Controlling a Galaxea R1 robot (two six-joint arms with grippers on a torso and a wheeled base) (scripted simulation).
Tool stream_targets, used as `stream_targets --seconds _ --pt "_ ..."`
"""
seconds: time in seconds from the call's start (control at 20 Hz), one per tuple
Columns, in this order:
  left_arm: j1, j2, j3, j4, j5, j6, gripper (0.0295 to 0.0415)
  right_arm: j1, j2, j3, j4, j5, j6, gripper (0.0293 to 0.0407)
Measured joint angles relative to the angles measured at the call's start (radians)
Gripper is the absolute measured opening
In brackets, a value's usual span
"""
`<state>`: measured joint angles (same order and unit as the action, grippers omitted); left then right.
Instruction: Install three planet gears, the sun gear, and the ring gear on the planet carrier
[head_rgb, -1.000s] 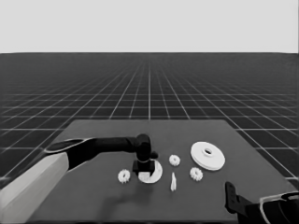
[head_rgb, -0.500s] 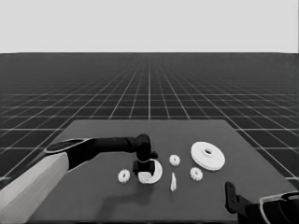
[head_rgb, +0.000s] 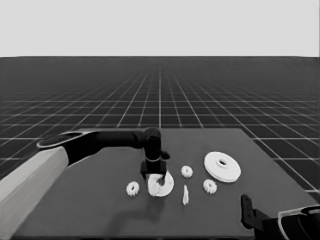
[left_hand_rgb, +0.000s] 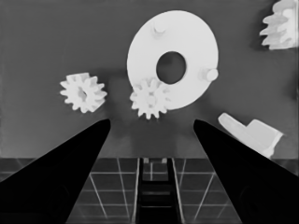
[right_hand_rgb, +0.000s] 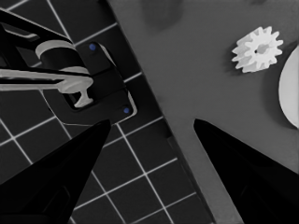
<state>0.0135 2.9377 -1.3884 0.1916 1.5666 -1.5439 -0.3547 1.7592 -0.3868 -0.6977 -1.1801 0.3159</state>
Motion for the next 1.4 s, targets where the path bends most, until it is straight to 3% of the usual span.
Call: stream_targets --seconds 0.15,0.5,0.55,0.65,1.0,1.1,1.4 --pt "-0.003 -0.239 0.148 -0.004 -0.018 0.089 0.0385 0.000 0.000 0.000 0.000 0.000 0.000 0.0385" --pt "-0.004 -0.296 0.162 -0.006 -0.026 0.131 0.0385 0.000 0.000 0.000 0.000 0.000 0.000 0.0385" --pt "0.081 -0.287 0.126 0.085 -0.045 0.156 0.0385 0.000 0.000 0.000 0.000 0.000 0.000 0.0385" --pt "0.173 -0.271 0.067 0.164 -0.075 0.190 0.0385 0.000 0.000 0.000 0.000 0.000 0.000 0.0385" --pt "0.211 -0.260 0.028 0.200 -0.096 0.212 0.0385 0.000 0.000 0.000 0.000 0.000 0.000 0.0385" --pt "0.212 -0.259 0.027 0.201 -0.096 0.212 0.0314 0.000 0.000 0.000 0.000 0.000 0.000 0.0385" --pt "0.212 -0.259 0.027 0.201 -0.096 0.212 0.0312 0.000 0.000 0.000 0.000 0.000 0.000 0.0385"
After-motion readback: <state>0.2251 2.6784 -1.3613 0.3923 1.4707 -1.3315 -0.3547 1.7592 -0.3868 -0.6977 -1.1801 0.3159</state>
